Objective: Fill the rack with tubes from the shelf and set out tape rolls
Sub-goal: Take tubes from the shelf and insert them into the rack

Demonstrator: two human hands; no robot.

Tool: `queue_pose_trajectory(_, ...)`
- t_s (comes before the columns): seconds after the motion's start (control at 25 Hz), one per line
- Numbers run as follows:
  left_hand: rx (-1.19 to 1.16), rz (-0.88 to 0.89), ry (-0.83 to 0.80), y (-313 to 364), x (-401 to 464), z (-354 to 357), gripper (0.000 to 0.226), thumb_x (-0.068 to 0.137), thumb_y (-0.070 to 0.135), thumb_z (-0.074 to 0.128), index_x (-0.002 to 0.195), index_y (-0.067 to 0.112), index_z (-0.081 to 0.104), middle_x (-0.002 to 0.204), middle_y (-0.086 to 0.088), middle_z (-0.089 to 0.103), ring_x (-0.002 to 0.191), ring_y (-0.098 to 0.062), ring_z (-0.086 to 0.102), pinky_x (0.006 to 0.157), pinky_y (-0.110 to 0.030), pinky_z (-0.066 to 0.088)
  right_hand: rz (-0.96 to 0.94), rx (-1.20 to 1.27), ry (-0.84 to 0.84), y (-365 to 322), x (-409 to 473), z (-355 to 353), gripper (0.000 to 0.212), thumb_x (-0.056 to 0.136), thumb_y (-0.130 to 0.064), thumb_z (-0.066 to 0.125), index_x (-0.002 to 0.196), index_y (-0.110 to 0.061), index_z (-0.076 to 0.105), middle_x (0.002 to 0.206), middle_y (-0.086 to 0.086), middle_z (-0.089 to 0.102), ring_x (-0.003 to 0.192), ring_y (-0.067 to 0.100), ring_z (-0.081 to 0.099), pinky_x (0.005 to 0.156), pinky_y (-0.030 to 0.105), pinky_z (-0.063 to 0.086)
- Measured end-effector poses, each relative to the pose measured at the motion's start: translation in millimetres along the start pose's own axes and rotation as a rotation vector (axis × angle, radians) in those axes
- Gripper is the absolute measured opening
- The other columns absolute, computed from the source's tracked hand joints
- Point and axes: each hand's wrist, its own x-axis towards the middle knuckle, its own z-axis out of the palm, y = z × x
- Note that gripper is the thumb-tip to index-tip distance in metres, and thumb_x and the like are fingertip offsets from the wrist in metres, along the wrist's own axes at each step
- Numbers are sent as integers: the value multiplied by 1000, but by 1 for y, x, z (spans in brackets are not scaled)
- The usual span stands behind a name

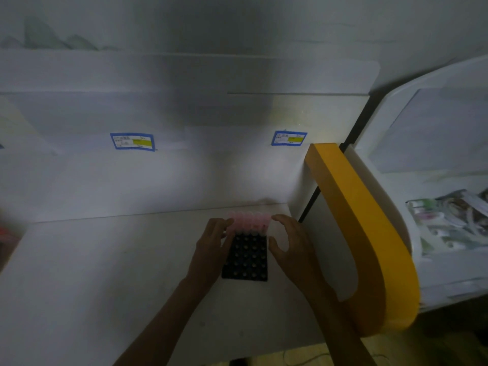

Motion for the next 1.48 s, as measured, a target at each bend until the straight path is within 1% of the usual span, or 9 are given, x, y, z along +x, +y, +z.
queue_pose_trajectory(0.16, -13, -52, -14, -8, -1, 3, 22, 94, 20, 55, 115, 13, 57, 111, -3, 55, 94, -14, 61, 78, -37, 57, 18, -17, -12, 3, -1, -1, 45, 87, -29, 56, 130, -16, 53, 129, 0, 55, 120, 9, 46, 104, 25, 37)
queue_pose_trajectory(0.28, -9, -96, -28, -7, 0, 4, 27, 95, 30, 50, 111, 9, 59, 105, -4, 57, 93, -16, 60, 79, -39, 54, 13, -24, 3, 0, -3, -2, 45, 86, -27, 58, 130, -16, 53, 129, -1, 56, 119, 2, 43, 104, 20, 33)
queue_pose_trajectory(0.44, 40, -69, -79, 0, 4, -1, 19, 93, 17, 58, 112, 14, 56, 105, 0, 55, 94, -16, 57, 81, -26, 47, 6, -19, 4, -8, -7, -1, 46, 88, -37, 52, 129, -17, 52, 126, -3, 55, 116, -3, 40, 103, 14, 28)
queue_pose_trajectory(0.56, 105, -53, -103, 6, 6, -21, 38, 87, 23, 65, 120, 28, 48, 115, 4, 55, 104, -12, 53, 86, -18, 41, -2, -60, 8, -14, -12, -1, 50, 88, -40, 48, 129, -11, 54, 127, 5, 58, 118, 8, 45, 104, 17, 31)
queue_pose_trajectory(0.68, 201, 29, -112, 18, 0, -46, 57, 79, 25, 74, 128, 24, 44, 123, -2, 54, 113, -17, 48, 91, -23, 41, -14, -113, 32, -21, -19, -5, 50, 89, -35, 50, 127, -4, 56, 125, 12, 60, 117, 15, 47, 103, 21, 32)
queue_pose_trajectory(0.92, 254, 214, -352, 57, -29, -73, 66, 73, 47, 58, 130, 13, 52, 124, -7, 56, 115, -23, 48, 94, -36, 46, 88, -202, 84, -62, -73, -20, 50, 85, -27, 68, 131, -14, 53, 132, 5, 57, 120, 13, 45, 101, 28, 41)
queue_pose_trajectory(1.04, 224, 304, -456, 78, -41, -59, 67, 74, 50, 59, 131, 16, 51, 122, -2, 57, 112, -19, 49, 92, -32, 44, 142, -225, 90, -75, -115, -45, 49, 89, -33, 61, 135, -22, 47, 135, -2, 53, 123, 5, 43, 101, 24, 39)
queue_pose_trajectory(1.16, 201, 371, -561, 109, -57, -38, 66, 75, 47, 60, 134, 20, 48, 123, 0, 55, 112, -20, 50, 92, -37, 47, 242, -219, 106, -78, -164, -76, 48, 92, -33, 59, 134, -39, 38, 131, -17, 48, 118, -8, 38, 98, 6, 34)
queue_pose_trajectory(1.48, 126, 603, -689, 211, -115, 41, 58, 77, 45, 62, 130, 29, 43, 126, 4, 50, 113, -18, 48, 81, -32, 50, 494, -305, 230, -57, -258, -168, 53, 92, -36, 60, 136, -41, 32, 132, -25, 32, 121, -7, 30, 101, 13, 26)
